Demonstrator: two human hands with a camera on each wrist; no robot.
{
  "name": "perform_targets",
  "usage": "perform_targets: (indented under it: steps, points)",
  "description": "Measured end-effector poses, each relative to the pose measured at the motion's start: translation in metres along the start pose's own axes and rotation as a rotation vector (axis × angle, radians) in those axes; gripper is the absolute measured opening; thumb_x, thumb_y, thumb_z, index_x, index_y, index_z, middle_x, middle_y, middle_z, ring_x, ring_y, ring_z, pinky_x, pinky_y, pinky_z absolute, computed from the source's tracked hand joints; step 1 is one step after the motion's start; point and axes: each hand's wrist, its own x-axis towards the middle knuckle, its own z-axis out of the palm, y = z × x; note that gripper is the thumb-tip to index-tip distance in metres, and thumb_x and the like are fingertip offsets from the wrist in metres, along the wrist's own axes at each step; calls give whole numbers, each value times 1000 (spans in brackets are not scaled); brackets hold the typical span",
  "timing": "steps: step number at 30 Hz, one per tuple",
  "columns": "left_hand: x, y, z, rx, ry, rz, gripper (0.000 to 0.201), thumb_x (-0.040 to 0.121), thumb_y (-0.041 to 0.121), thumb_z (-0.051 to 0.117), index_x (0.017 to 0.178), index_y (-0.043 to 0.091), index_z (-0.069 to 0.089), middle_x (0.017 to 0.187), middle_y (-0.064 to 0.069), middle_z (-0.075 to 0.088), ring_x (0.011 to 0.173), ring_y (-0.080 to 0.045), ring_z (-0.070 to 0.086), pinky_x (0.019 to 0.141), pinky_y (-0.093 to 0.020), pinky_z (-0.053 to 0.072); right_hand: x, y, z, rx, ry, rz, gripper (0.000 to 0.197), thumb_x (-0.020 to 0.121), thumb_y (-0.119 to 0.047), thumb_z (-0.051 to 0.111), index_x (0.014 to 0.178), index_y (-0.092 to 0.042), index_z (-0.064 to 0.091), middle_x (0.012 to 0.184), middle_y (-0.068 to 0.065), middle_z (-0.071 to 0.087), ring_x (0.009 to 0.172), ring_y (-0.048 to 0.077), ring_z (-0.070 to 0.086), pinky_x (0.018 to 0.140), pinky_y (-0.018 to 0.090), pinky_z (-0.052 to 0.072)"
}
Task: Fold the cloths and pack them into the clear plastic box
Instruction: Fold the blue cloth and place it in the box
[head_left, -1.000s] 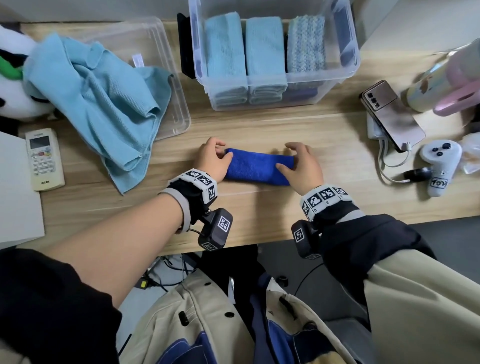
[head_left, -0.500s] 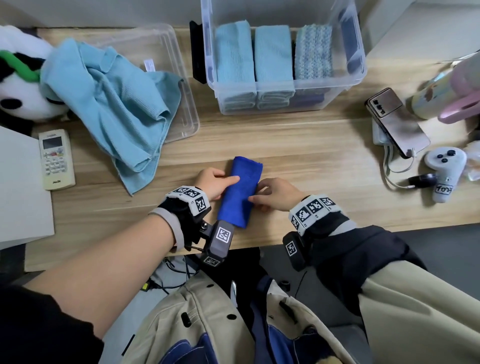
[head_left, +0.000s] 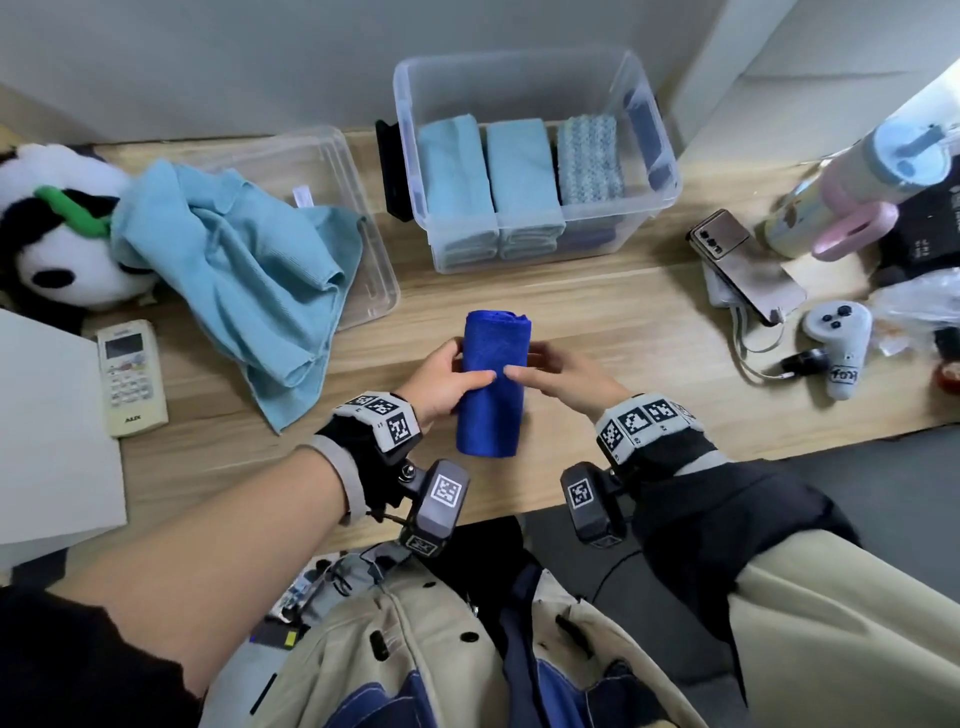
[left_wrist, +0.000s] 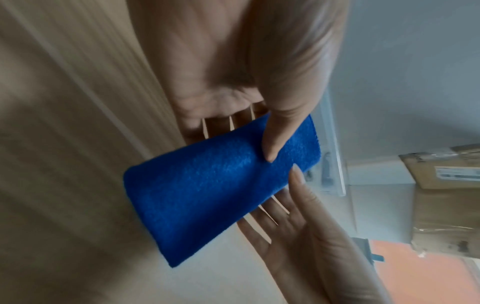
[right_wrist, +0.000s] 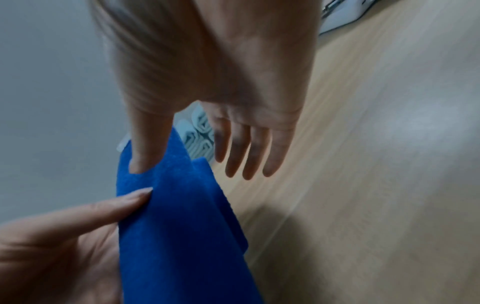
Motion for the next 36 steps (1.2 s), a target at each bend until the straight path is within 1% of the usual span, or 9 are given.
perform_targets:
  steps: [5, 9, 15, 20, 23, 26, 29, 31, 36]
  points:
    - [-6, 37, 2, 33, -114, 90, 38, 90, 6, 56, 123, 22, 45, 110, -1, 62, 98, -20, 62, 73, -29, 52, -9, -28, -4, 264, -21, -38, 35, 87, -23, 63, 120, -13, 57, 120, 8, 64, 108, 20, 61, 97, 34, 48]
    - [-6, 68, 9, 25, -128, 156, 40, 90, 5, 55, 125, 20, 43, 115, -3, 60, 100, -22, 60, 74, -30, 53, -14, -44, -15, 438, 30, -121, 31, 79, -20, 68, 108, -23, 60, 104, 1, 68, 94, 17, 65, 83, 31, 54]
    - [12, 105, 16, 1, -64, 200, 34, 91, 8, 54, 122, 18, 42, 114, -4, 59, 93, -20, 62, 76, -35, 54, -6, -81, -35, 206, 221, -294, 27, 91, -9, 57, 115, -21, 53, 97, -3, 66, 82, 7, 66, 59, 23, 54]
    - [35, 141, 21, -37, -39, 203, 43, 91, 11, 56, 130, 15, 41, 107, -6, 60, 83, -15, 62, 76, -30, 53, 19, -115, -79, 239, 323, -288, 22, 93, -9, 53, 112, -20, 52, 95, -1, 66, 81, 9, 66, 59, 23, 54]
    - [52, 161, 16, -35, 55, 240, 41, 91, 10, 54, 130, 13, 42, 104, -5, 58, 87, -17, 60, 82, -32, 52, 44, -134, -118, 291, 394, -212, 24, 93, -11, 52, 114, -21, 51, 105, 3, 63, 95, 20, 63, 75, 36, 55]
    - [70, 176, 2, -32, 220, 291, 30, 92, 8, 50, 122, 11, 48, 111, -11, 57, 82, -15, 61, 77, -29, 53, 69, -150, -149, 346, 411, -140, 29, 94, -7, 50, 121, -17, 49, 103, -1, 62, 94, 19, 62, 72, 33, 53]
    - [86, 188, -17, -41, 412, 357, 22, 91, 1, 44, 106, 13, 53, 93, -3, 60, 72, -10, 58, 66, -22, 48, 95, -160, -168, 344, 364, -32, 39, 95, -4, 47, 134, -9, 44, 126, 10, 56, 114, 28, 55, 81, 39, 47]
    - [96, 193, -30, -2, 531, 392, 23, 89, -3, 42, 99, 14, 54, 82, 3, 58, 71, -8, 56, 61, -16, 45, 109, -165, -173, 298, 312, 27, 39, 96, -3, 44, 135, -8, 41, 136, 12, 50, 114, 28, 53, 86, 40, 44]
    - [110, 187, -53, 75, 727, 428, 26, 87, -5, 43, 89, 17, 58, 79, 6, 59, 79, -11, 57, 69, -12, 47, 138, -172, -176, 92, 265, 120, 42, 98, -4, 40, 140, -9, 36, 140, 10, 46, 128, 31, 45, 103, 45, 40]
